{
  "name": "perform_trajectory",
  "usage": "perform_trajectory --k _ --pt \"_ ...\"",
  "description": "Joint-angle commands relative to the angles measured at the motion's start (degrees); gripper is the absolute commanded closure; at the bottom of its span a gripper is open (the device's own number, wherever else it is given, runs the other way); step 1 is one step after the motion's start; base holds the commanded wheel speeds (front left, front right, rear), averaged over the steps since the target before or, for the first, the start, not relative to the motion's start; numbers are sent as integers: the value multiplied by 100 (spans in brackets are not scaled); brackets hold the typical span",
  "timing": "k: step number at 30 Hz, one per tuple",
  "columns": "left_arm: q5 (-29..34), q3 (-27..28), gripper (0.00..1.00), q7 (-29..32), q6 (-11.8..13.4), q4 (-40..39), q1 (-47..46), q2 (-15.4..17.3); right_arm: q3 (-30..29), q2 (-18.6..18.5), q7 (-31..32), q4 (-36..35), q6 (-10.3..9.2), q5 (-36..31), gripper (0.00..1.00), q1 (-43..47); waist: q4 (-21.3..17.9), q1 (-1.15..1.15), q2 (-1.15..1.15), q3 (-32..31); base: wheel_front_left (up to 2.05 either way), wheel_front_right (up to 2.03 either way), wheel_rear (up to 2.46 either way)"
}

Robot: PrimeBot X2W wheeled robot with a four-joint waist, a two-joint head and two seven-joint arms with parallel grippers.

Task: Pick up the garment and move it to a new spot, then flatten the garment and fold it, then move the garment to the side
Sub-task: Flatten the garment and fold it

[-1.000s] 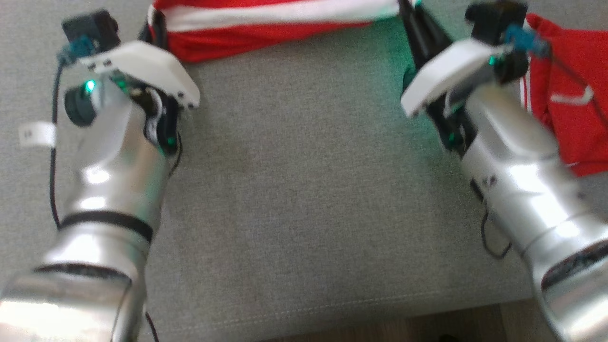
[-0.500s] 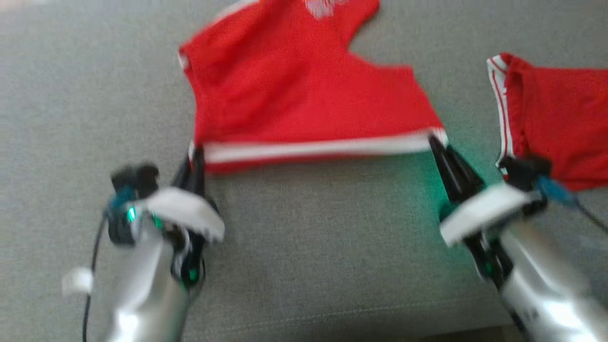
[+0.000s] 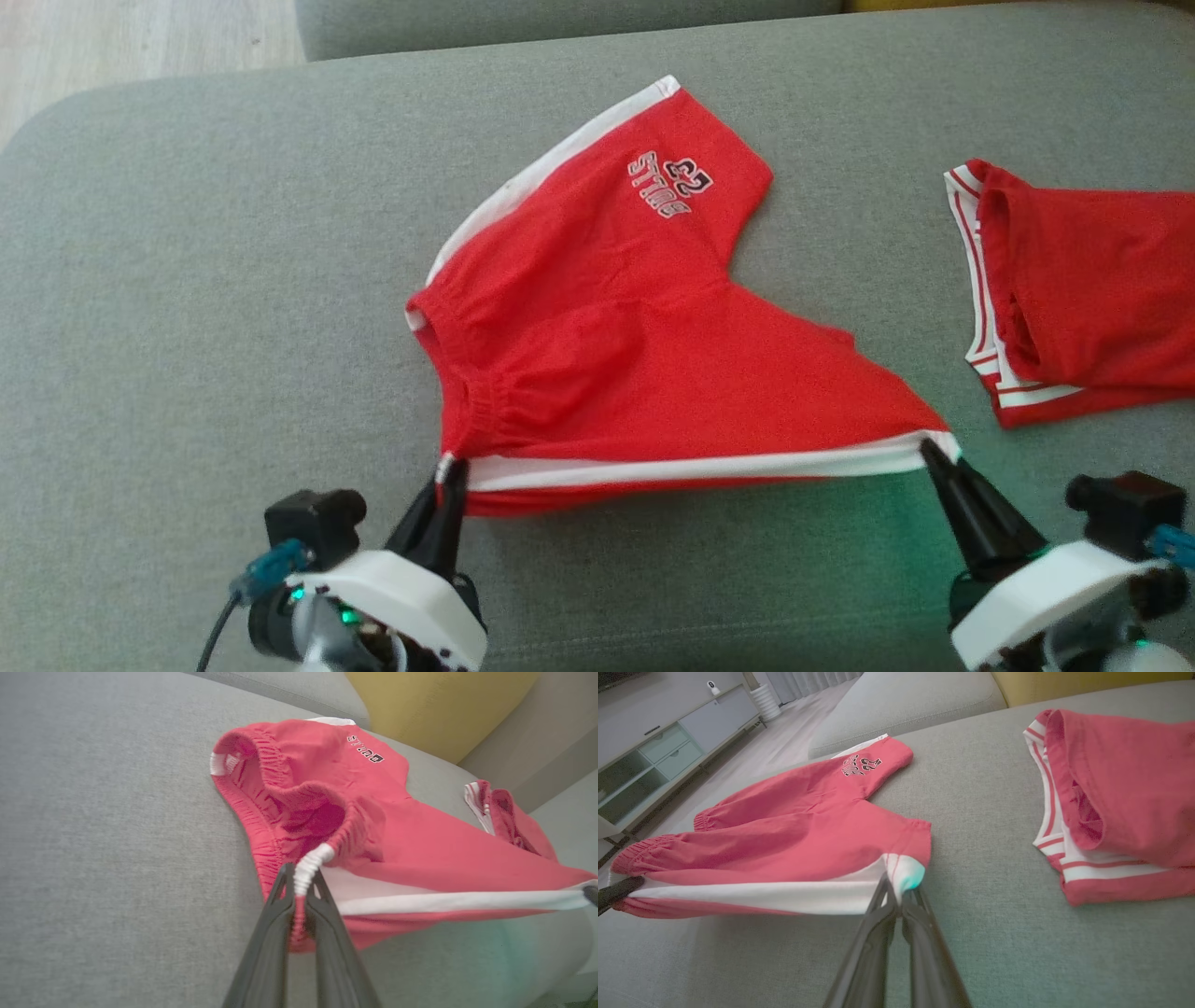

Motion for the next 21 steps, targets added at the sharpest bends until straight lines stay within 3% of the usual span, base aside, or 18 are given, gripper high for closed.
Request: perform_trajectory --k 1,9,21 --pt "-79 164 100 84 49 -356 -109 71 -64 -52 121 -339 20 -93 100 -41 10 0 0 0 0 0 0" --pt "-653 148 100 705 -62 -934 -237 46 -488 -11 932 -954 20 -277 100 -461 120 0 0 288 0 0 0" --pt "-1578 330 100 699 -418 -195 -2023 -60 104 -813 1266 497 20 284 100 -3309 656 0 0 1335 0 0 0"
